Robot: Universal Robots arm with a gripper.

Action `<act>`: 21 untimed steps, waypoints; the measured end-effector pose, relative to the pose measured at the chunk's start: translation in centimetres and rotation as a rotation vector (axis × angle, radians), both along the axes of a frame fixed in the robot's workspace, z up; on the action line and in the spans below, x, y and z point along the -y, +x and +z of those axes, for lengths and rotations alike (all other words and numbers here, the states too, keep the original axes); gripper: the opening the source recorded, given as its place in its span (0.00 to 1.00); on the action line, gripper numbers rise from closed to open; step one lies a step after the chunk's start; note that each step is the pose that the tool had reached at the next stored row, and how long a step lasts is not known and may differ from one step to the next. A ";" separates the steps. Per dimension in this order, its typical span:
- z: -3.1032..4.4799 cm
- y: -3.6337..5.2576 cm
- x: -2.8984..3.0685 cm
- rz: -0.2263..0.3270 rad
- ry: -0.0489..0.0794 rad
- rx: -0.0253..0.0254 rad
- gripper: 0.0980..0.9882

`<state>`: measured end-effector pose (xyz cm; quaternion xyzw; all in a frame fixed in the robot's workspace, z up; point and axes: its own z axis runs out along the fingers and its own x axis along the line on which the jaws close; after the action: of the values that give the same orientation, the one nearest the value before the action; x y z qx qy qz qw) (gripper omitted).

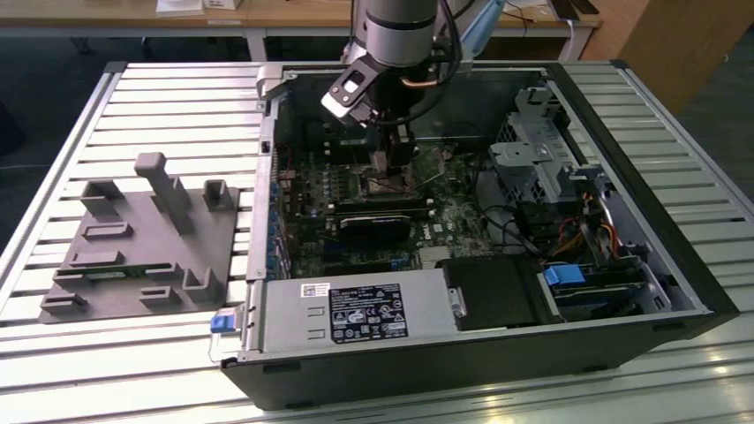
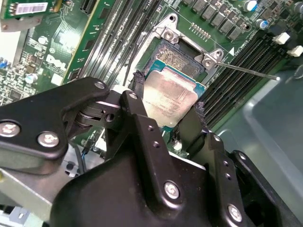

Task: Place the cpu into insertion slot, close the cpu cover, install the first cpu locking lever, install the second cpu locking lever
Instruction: 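Place the cpu into insertion slot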

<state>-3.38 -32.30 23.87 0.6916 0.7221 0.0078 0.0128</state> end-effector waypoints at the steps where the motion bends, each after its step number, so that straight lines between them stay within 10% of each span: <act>1: -0.20 0.00 -0.01 0.000 0.000 0.0001 0.49; 21: -2.99 -0.07 -0.15 -0.013 -0.003 0.0009 0.49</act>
<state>-3.45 -32.15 20.87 0.6964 0.7175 0.0070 0.0142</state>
